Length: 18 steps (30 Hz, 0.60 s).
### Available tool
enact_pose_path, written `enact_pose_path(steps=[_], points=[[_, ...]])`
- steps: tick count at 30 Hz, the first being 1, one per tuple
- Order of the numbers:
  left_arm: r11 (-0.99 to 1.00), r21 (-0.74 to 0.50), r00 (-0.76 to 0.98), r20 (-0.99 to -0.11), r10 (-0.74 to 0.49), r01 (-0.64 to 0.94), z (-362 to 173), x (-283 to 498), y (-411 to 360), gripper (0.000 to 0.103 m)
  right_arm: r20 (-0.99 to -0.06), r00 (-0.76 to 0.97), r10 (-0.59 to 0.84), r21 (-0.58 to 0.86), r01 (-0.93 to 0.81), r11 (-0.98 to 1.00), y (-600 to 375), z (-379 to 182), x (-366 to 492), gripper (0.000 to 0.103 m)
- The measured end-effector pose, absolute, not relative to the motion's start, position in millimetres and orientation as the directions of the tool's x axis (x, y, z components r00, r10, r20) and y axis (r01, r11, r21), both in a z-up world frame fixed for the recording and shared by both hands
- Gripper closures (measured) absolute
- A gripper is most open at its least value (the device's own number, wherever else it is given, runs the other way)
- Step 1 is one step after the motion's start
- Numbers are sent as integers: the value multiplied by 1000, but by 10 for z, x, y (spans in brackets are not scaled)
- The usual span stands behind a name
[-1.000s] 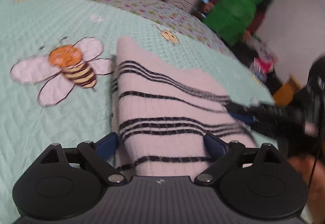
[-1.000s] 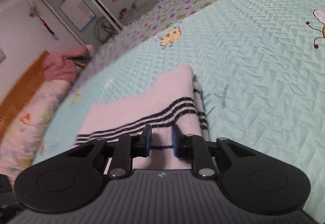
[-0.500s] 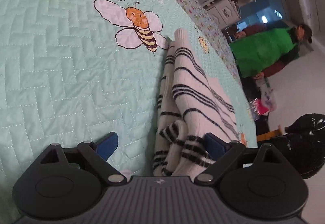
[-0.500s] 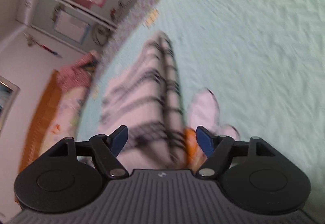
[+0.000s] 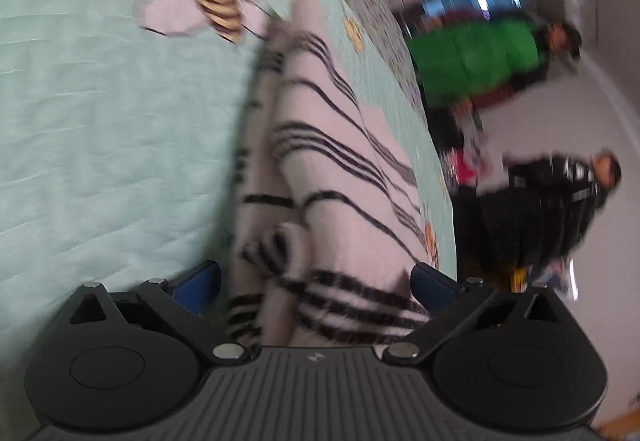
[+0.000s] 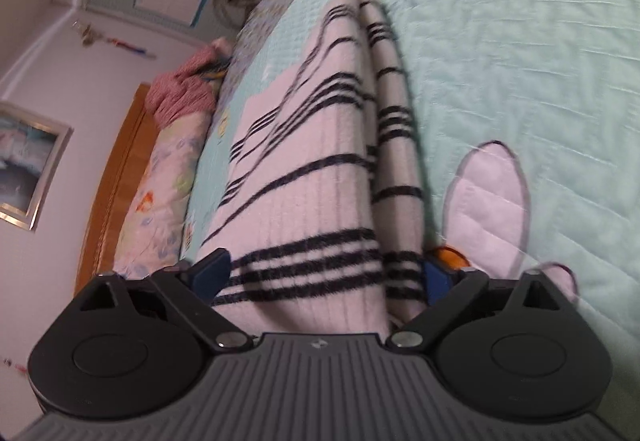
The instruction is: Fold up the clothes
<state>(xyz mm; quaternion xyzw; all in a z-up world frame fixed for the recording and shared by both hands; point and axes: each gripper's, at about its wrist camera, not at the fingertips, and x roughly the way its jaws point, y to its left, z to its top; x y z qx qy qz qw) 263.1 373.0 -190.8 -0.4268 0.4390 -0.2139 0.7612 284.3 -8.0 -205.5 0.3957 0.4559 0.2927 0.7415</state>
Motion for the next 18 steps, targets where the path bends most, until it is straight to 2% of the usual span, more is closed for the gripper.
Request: enact_pose_path(steps=[7, 8, 9, 10, 11, 13, 18], points=[[503, -864, 485, -453, -748, -31, -1940, 2850, 3572, 1, -413, 389, 823, 853, -150, 499, 135, -2046, 3038, 0], [517, -856, 484, -462, -743, -23, -1934, 2830, 3557, 3, -413, 392, 822, 849, -161, 504, 164, -2034, 3034, 1], [534, -846, 482, -474, -737, -15, -1928, 2803, 3544, 17, -425, 394, 815, 837, -173, 520, 193, -2017, 3020, 4], [550, -835, 481, -485, -730, -7, -1923, 2776, 3531, 36, -443, 399, 803, 821, -179, 542, 209, -2003, 2990, 20], [567, -824, 480, -497, -723, 1, -1917, 2750, 3517, 39, -452, 398, 798, 818, -171, 549, 197, -2014, 2978, 37], [588, -808, 481, -509, -713, 17, -1861, 2693, 3503, 47, -436, 397, 808, 836, -153, 526, 124, -2059, 2929, 49], [639, -767, 472, -544, -694, 56, -1698, 2522, 3458, 52, -449, 400, 799, 822, -165, 545, 126, -1952, 2721, 56]])
